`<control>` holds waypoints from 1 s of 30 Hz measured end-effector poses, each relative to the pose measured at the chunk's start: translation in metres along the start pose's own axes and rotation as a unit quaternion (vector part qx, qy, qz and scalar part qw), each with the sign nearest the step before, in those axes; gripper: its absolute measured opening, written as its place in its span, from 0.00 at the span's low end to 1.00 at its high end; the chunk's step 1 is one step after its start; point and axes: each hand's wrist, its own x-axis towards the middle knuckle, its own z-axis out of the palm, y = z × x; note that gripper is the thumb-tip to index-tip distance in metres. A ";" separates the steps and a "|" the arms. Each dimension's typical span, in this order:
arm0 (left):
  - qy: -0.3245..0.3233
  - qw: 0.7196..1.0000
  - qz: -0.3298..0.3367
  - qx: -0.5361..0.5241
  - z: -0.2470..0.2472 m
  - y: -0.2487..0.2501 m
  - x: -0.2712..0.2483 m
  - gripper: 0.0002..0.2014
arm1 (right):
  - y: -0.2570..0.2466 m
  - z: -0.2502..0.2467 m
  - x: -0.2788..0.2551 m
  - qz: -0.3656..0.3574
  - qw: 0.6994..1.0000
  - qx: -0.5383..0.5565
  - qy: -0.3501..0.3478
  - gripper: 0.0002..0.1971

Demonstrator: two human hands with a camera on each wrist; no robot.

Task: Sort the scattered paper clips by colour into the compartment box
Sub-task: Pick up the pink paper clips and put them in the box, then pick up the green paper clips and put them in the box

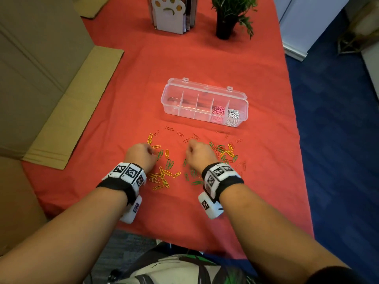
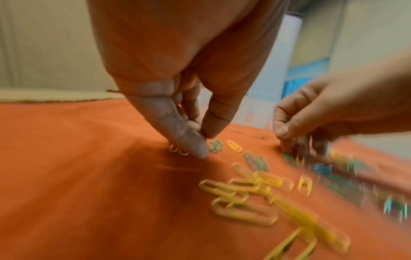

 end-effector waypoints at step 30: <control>0.006 0.971 0.159 -0.181 0.012 0.153 0.041 0.11 | 0.068 -0.119 0.031 0.055 0.962 0.177 0.202 0.13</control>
